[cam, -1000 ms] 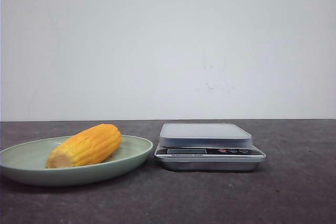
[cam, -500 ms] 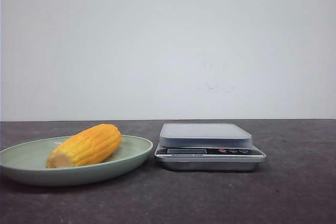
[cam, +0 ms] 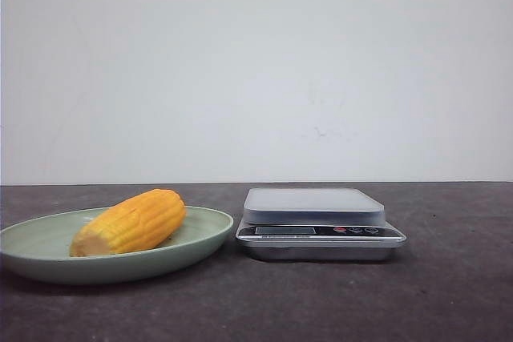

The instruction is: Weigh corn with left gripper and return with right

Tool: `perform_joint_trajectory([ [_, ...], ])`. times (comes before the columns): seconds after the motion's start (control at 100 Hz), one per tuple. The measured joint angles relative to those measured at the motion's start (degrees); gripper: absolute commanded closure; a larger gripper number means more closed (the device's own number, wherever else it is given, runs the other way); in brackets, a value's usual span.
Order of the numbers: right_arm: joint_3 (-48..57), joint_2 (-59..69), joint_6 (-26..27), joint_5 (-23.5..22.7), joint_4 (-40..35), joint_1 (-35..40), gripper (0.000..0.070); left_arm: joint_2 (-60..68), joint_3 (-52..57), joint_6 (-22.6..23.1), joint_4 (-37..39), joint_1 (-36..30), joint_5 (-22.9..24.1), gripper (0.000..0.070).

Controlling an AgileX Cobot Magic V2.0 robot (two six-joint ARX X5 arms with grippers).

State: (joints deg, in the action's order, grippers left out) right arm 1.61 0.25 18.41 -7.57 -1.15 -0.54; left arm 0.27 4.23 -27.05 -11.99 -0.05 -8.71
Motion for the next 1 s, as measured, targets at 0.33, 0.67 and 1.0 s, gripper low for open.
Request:
perform_joint_trajectory([
  [0.33,30.21,8.9,1.46,-10.4,-16.48,0.07,0.0694,15.47,36.7,1.31,-21.03,0.0,-6.23,0.0689],
  [0.67,67.06,29.77,-9.7,-4.42,-37.27,0.07,0.0694,41.66,75.47,6.69,-32.39,0.0,-11.5,0.0677],
  [1.0,70.49,32.24,-10.43,-6.36,-39.26,0.07,0.0006,43.93,77.88,7.72,-41.51,-0.28,-17.88,0.0031],
])
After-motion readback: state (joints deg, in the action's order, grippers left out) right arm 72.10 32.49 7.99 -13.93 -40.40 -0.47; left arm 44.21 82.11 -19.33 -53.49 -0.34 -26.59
